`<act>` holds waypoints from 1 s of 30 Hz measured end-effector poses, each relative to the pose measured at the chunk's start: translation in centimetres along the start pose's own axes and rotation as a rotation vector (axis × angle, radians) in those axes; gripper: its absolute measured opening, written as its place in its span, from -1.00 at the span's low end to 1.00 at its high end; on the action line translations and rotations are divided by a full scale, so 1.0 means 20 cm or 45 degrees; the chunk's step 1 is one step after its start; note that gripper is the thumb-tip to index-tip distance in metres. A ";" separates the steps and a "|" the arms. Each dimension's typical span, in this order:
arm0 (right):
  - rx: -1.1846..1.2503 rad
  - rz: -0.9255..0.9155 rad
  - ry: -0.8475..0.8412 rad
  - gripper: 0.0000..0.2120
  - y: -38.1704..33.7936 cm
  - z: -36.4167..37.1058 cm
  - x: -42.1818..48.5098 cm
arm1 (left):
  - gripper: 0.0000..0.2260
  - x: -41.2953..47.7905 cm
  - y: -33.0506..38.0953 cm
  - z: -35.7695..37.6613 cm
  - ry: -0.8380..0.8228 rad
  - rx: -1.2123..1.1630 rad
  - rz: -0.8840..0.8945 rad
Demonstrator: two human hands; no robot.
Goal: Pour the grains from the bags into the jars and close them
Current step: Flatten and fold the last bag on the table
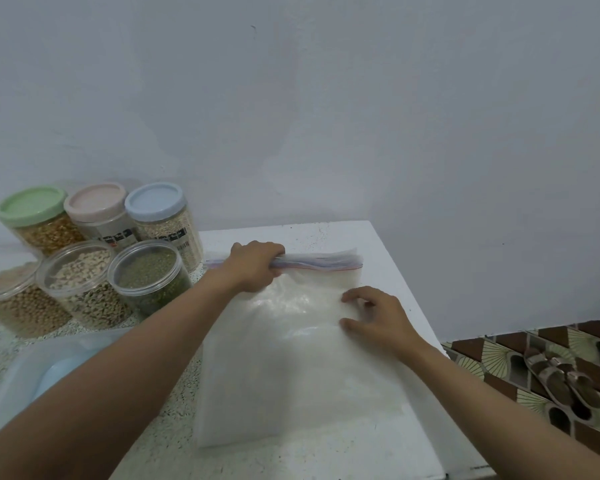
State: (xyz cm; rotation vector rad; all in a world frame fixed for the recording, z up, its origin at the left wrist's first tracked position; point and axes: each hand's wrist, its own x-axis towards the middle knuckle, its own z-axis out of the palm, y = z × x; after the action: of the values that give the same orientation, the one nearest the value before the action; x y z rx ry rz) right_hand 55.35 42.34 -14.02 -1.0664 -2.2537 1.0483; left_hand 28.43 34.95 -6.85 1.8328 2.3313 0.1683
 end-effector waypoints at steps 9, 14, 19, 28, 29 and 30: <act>0.221 0.249 0.286 -0.36 -0.02 0.01 -0.02 | -0.90 -0.15 0.07 -0.14 0.202 0.080 0.193; 0.061 0.337 0.200 -0.64 -0.06 0.01 0.00 | -0.91 -0.31 0.14 -0.17 0.209 0.069 0.205; -0.072 0.422 0.215 -0.79 0.04 0.03 0.09 | -0.94 -0.56 0.22 -0.09 0.156 0.156 0.220; -0.123 0.048 0.162 -0.55 0.03 -0.01 -0.02 | -0.73 -0.80 0.21 0.27 0.027 -0.009 0.306; -0.119 0.035 0.151 -0.52 0.03 -0.01 -0.03 | -0.69 -0.80 0.19 0.29 0.007 -0.029 0.306; -0.113 0.022 0.146 -0.48 0.04 -0.02 -0.04 | -0.66 -0.80 0.18 0.30 -0.008 -0.057 0.317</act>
State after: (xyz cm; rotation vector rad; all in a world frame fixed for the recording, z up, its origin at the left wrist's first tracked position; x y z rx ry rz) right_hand 56.44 42.28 -14.34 -1.1540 -2.2200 0.8780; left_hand 36.78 20.12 -10.99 2.0919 2.0701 0.2443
